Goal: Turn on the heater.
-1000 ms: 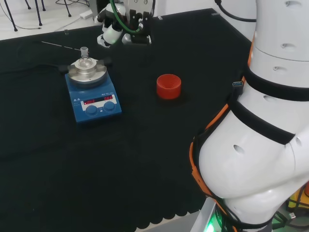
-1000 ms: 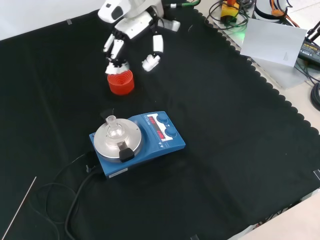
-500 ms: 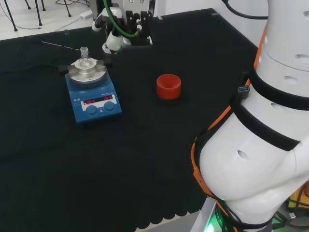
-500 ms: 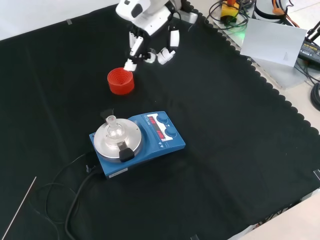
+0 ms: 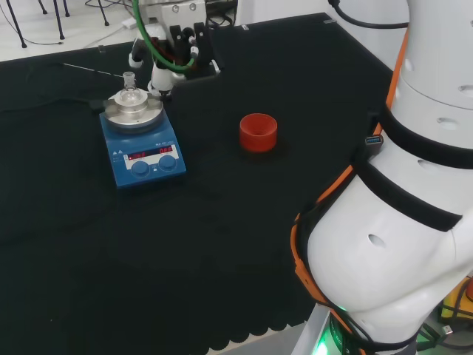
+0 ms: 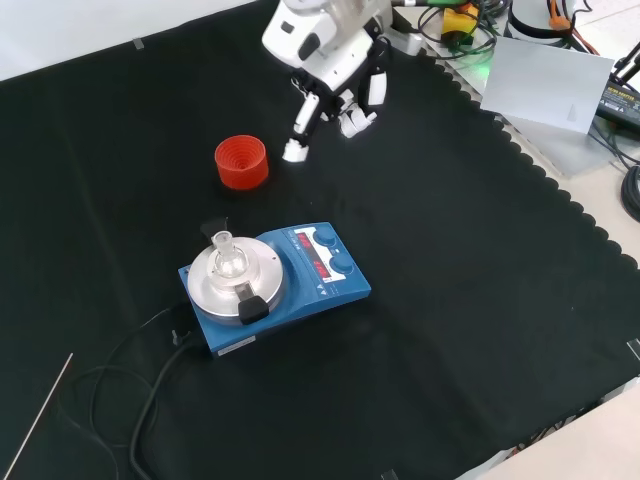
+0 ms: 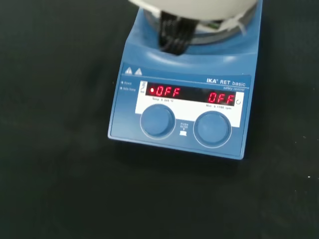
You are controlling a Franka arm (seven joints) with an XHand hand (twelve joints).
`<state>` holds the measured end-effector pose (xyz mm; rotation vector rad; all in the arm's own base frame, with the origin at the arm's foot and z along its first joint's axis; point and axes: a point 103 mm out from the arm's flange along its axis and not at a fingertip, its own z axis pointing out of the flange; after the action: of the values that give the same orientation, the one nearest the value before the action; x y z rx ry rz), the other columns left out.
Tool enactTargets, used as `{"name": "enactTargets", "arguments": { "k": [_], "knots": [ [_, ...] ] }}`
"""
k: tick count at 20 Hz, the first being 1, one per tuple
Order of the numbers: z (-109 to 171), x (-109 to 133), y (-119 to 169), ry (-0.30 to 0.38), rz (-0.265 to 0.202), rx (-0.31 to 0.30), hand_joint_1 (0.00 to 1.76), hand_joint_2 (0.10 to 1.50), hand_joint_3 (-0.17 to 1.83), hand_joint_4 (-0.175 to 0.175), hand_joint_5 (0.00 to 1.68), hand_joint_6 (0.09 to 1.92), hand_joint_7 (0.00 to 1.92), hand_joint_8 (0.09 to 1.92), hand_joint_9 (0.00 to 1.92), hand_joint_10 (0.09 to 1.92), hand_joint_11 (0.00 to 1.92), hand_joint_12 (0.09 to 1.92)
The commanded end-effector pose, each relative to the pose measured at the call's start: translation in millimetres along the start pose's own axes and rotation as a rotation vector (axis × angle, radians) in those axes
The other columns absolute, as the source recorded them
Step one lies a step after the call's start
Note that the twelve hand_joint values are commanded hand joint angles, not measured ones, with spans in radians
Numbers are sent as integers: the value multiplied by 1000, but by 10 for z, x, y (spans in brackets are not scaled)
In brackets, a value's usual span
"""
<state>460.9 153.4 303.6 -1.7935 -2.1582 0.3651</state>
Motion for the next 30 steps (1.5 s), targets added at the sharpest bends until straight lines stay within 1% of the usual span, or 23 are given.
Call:
{"name": "enactTargets", "arguments": {
  "k": [1, 4, 11, 12, 15, 17, 21, 30],
  "knots": [
    [50, 161, 24, -81, -13, 81, 1475, 677, 956, -75, 349, 678, 1847, 1605, 1918, 1585, 1857, 1340],
    [74, 183, 27, -101, -12, 119, 1529, 643, 1054, -74, 302, 761, 1884, 1612, 1920, 1616, 1846, 1389],
    [162, 251, 11, -136, -25, 181, 1555, 614, 1119, -71, 266, 740, 1899, 1619, 1920, 1628, 1838, 1416],
    [175, 249, 6, -141, -23, 184, 1559, 605, 1134, -69, 254, 696, 1900, 1620, 1920, 1629, 1836, 1420],
    [221, 249, -3, -157, -19, 235, 1569, 581, 1170, -59, 240, 408, 1903, 1621, 1920, 1632, 1834, 1424],
    [256, 247, -12, -168, -16, 258, 1570, 577, 1177, -53, 233, 305, 1904, 1621, 1920, 1636, 1834, 1426],
    [342, 248, -31, -186, -10, 285, 1571, 572, 1185, -46, 234, 210, 1905, 1621, 1920, 1641, 1834, 1426],
    [602, 207, 29, -203, -14, 343, 1569, 569, 1192, -42, 236, 179, 1906, 1622, 1920, 1638, 1829, 1425]
  ]
}}
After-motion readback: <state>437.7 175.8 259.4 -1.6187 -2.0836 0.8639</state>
